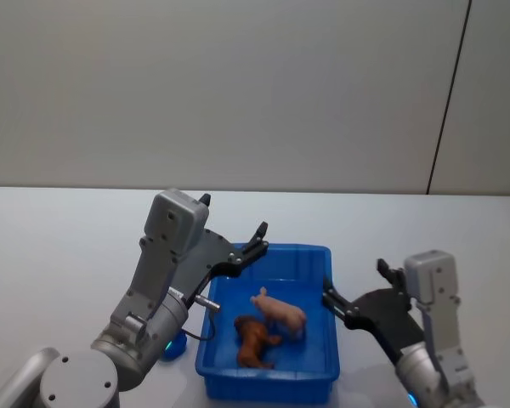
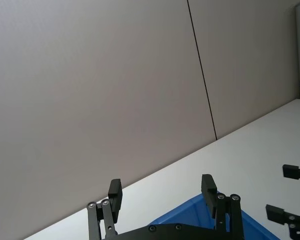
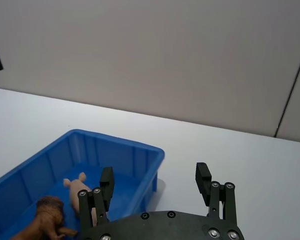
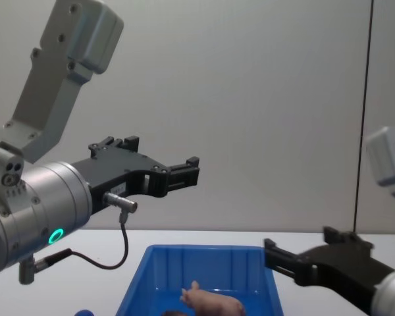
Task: Pick up the two dolls from the table and place them into the box.
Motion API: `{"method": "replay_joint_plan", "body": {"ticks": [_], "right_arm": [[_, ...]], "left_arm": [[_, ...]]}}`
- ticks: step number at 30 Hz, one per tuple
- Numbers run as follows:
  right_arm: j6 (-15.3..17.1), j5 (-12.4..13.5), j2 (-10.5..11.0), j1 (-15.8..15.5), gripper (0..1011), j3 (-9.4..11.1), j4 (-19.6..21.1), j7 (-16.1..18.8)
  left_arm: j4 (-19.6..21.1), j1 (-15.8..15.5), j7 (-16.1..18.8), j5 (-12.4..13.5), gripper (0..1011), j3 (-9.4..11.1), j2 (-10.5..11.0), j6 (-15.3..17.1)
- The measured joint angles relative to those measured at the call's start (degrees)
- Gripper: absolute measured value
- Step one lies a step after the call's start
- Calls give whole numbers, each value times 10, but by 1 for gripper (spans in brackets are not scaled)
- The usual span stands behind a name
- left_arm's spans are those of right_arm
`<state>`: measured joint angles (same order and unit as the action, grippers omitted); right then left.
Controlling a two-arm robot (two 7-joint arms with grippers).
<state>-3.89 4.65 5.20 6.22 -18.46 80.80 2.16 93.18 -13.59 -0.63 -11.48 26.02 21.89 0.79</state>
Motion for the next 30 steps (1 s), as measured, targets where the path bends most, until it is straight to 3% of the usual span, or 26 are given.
{"method": "replay_joint_plan", "body": {"ticks": [13, 30], "right_arm": [[0, 10, 17, -30, 1001, 8, 29, -33], [0, 15, 24, -42, 1001, 12, 41, -47]], "left_arm": [[0, 0, 0, 0, 1001, 0, 0, 0], [3, 5, 8, -5, 1001, -7, 7, 3]]}}
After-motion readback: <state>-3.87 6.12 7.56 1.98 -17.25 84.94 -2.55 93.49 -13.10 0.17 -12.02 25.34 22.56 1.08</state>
